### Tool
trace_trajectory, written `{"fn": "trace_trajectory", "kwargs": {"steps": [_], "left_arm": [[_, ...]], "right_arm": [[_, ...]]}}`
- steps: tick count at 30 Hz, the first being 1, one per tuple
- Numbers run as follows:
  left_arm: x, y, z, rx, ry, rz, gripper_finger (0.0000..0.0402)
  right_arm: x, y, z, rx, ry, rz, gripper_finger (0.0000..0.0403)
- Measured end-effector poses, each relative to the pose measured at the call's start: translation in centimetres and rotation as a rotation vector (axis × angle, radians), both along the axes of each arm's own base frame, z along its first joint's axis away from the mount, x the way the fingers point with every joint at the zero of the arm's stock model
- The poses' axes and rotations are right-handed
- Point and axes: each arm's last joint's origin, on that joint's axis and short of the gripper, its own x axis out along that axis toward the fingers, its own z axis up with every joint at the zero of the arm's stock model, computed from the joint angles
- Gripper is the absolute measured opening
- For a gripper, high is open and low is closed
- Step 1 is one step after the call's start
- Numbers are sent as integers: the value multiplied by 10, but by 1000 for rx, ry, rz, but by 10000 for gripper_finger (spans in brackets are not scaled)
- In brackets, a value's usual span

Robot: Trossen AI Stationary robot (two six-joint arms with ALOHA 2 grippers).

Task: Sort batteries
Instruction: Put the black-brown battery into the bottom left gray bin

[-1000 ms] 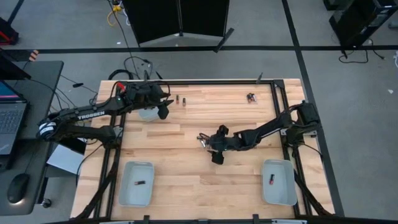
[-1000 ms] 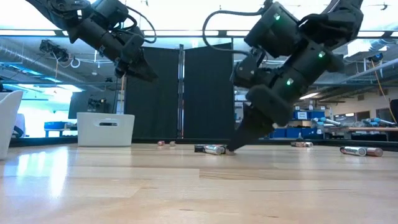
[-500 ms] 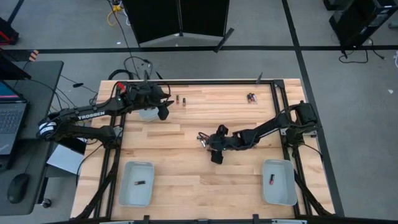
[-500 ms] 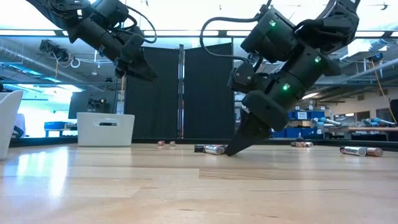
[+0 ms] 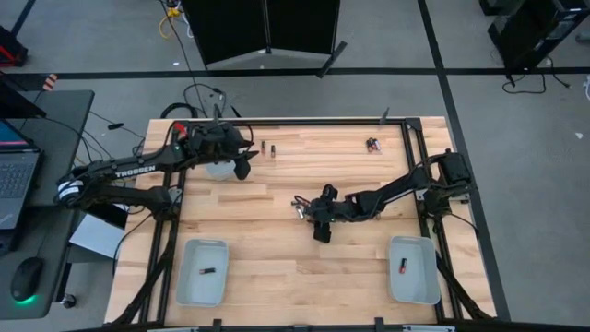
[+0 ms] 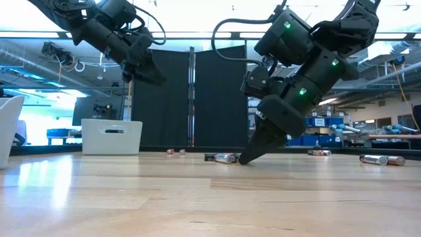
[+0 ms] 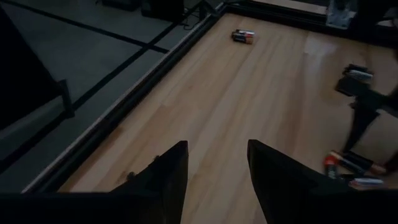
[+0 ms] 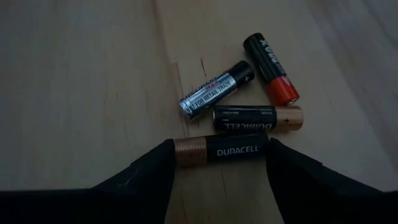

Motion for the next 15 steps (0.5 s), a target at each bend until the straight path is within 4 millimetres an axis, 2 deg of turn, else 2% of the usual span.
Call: {"fn": "trace_trajectory", "kwargs": {"steps": [5, 15], "left_arm": [[5, -9, -6, -48, -87, -47, 174], [2, -22, -28, -354, -427, -177, 174]], "right_arm": [[-6, 1, 11, 8, 8, 13, 234], [-12, 0, 70, -158, -190, 28, 234]]}}
